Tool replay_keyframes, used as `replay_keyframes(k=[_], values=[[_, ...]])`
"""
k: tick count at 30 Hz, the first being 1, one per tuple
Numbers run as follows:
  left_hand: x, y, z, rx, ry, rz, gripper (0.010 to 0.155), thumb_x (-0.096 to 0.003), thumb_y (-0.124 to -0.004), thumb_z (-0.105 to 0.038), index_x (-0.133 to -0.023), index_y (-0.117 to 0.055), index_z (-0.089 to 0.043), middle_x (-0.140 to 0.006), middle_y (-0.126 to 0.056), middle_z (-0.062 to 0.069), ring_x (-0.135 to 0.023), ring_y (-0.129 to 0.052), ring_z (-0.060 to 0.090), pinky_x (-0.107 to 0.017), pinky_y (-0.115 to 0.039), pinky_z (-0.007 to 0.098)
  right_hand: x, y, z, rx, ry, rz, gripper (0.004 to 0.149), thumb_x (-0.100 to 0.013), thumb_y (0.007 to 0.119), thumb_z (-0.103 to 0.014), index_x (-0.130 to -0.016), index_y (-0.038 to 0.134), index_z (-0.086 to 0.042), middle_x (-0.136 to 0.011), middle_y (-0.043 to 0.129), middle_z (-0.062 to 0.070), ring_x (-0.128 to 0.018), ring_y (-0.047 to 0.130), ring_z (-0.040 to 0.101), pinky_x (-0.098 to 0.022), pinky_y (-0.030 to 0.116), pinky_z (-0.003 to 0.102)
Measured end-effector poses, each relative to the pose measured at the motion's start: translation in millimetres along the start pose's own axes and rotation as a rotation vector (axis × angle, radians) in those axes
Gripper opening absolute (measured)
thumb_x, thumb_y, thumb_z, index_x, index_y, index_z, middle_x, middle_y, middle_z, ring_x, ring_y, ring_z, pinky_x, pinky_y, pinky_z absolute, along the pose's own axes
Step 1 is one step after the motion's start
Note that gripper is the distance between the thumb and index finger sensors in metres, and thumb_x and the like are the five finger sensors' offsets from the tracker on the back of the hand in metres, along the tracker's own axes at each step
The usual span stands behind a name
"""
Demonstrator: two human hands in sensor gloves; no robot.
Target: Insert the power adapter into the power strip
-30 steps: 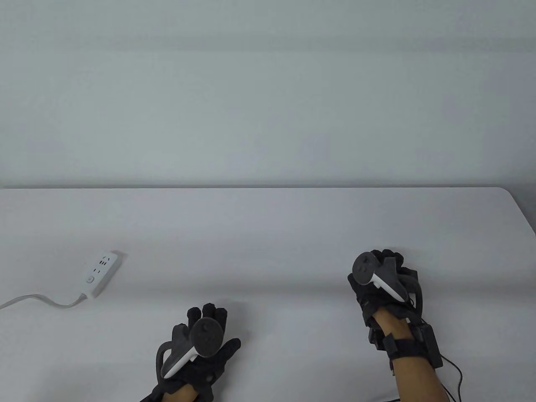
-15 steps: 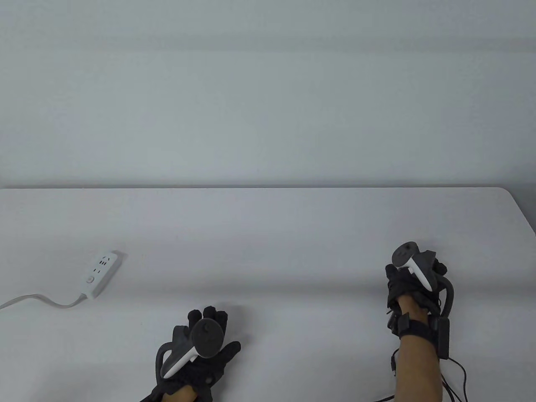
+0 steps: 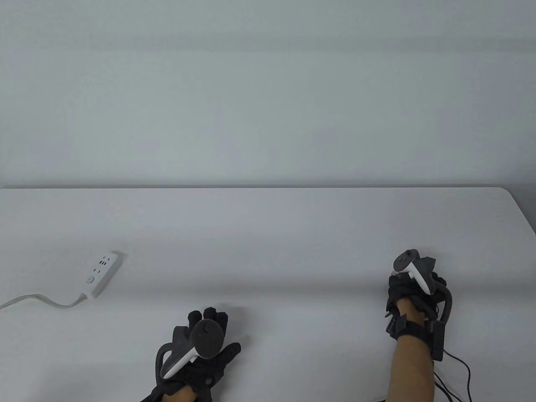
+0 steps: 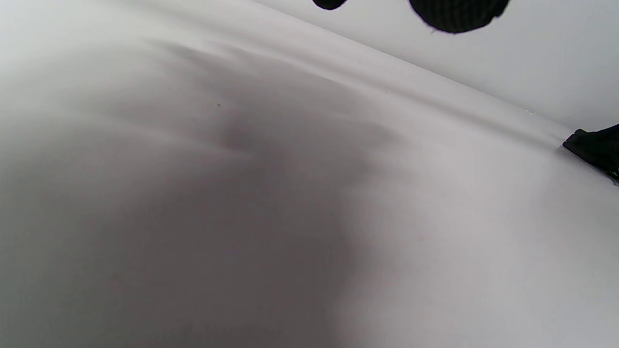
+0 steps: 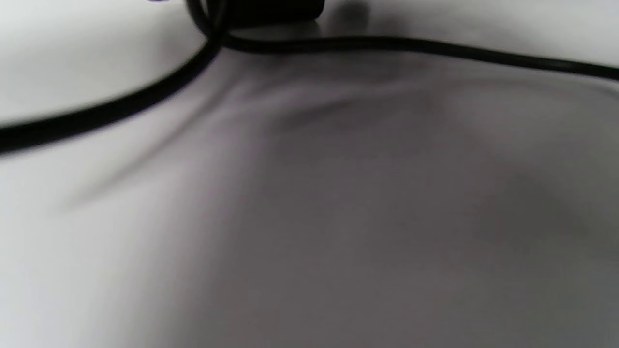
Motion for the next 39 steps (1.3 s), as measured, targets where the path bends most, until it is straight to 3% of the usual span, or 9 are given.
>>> replay_keyframes(k=[7,13,18,22,34,39], values=[[1.2,-0.4,-1.8,-0.004,-0.011,-0.007,0.084,-0.0469,-0.054,-0.064,-0.117,-0.029,-0.027,-0.125,-0.021,0.007,-0.115,-0.015,0.045,-0.078,-0.026,0.066,5.6,-2.6,-0.7,0.014,0.015,0.083,0.082,-0.057,0.056,-0.054,-0.107,0.023,0.001,-0.115,0.031,0.027,-0.105,0.030,0.052,-0.070,0.036,0.067],[1.5,-0.3,-0.2,0.002,-0.004,-0.010,0.084,-0.0469,-0.055,-0.064,-0.117,-0.029,-0.026,-0.125,-0.022,0.008,-0.115,-0.015,0.045,-0.078,-0.026,0.066,22.2,-14.2,0.0,0.023,-0.013,0.224,0.085,-0.051,0.073,-0.052,-0.106,0.034,-0.001,-0.111,0.051,0.023,-0.105,0.056,0.047,-0.071,0.050,0.067],[1.5,-0.5,1.0,0.009,0.001,-0.006,0.084,-0.0469,-0.055,-0.064,-0.117,-0.029,-0.026,-0.125,-0.022,0.007,-0.115,-0.015,0.045,-0.078,-0.026,0.066,45.5,-31.8,-0.7,-0.002,-0.076,0.354,0.088,-0.046,0.081,-0.053,-0.103,0.040,0.000,-0.102,0.069,0.021,-0.096,0.080,0.043,-0.070,0.066,0.062],[1.3,-0.9,1.0,0.011,-0.003,-0.001,0.084,-0.0468,-0.054,-0.064,-0.117,-0.029,-0.027,-0.125,-0.022,0.007,-0.115,-0.015,0.045,-0.078,-0.027,0.066,69.3,-43.3,-2.1,0.002,-0.122,0.465,0.090,-0.041,0.085,-0.057,-0.101,0.046,-0.002,-0.093,0.080,0.015,-0.082,0.099,0.030,-0.063,0.081,0.053],[3.4,1.7,3.1,0.034,-0.012,-0.006,0.084,-0.0468,-0.054,-0.064,-0.117,-0.029,-0.027,-0.126,-0.023,0.007,-0.115,-0.016,0.045,-0.079,-0.027,0.065,142.6,-63.2,-14.7,-0.043,-0.314,0.579,0.096,-0.038,0.088,-0.059,-0.103,0.048,-0.001,-0.088,0.081,0.013,-0.069,0.103,0.021,-0.057,0.085,0.052],[2.9,1.8,3.2,0.039,-0.010,-0.003,0.084,-0.0469,-0.054,-0.064,-0.117,-0.029,-0.027,-0.126,-0.022,0.007,-0.115,-0.016,0.045,-0.079,-0.027,0.066,165.5,-59.2,-25.8,-0.064,-0.404,0.588,0.094,-0.038,0.090,-0.058,-0.102,0.053,0.000,-0.081,0.081,0.010,-0.056,0.096,0.014,-0.053,0.086,0.049]])
Point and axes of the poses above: the tracker on the back of each hand, its own z axis roughly to the little-finger side, its own x axis roughly from the fingertips to the wrist, y = z × x, the point moved 4 cm from there along -x, roughly from the wrist to the fingertips
